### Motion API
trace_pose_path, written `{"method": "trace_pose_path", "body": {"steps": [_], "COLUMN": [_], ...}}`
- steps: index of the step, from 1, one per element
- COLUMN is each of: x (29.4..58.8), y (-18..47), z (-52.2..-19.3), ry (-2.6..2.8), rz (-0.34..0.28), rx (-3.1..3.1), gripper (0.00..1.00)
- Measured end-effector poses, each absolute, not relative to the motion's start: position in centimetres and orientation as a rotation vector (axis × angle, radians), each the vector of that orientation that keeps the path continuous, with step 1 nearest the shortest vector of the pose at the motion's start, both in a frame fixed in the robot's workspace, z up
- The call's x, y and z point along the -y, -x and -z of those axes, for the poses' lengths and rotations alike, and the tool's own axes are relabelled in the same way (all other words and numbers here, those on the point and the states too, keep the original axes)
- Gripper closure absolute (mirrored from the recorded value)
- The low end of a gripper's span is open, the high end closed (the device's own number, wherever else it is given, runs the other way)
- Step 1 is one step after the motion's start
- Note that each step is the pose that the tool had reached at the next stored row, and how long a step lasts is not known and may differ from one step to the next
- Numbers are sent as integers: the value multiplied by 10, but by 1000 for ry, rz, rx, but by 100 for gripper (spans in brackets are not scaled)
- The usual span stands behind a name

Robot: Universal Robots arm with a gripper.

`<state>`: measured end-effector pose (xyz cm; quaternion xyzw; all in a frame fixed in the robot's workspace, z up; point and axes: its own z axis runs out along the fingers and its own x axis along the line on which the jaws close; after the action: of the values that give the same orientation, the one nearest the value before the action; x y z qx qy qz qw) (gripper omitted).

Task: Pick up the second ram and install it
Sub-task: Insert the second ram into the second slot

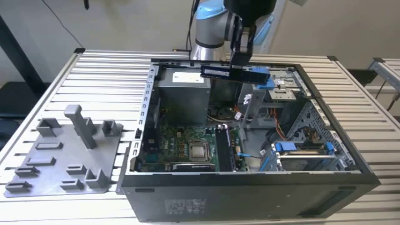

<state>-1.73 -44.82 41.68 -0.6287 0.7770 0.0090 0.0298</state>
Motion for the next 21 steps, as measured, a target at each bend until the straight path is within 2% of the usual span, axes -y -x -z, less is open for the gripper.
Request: {"method": "trace_pose_path", "body": {"steps": [21], "x": [448], "y": [17], "z": [-414], "ry": [1585], "rz": [-14], "rx": [-2642], "gripper": [86]}}
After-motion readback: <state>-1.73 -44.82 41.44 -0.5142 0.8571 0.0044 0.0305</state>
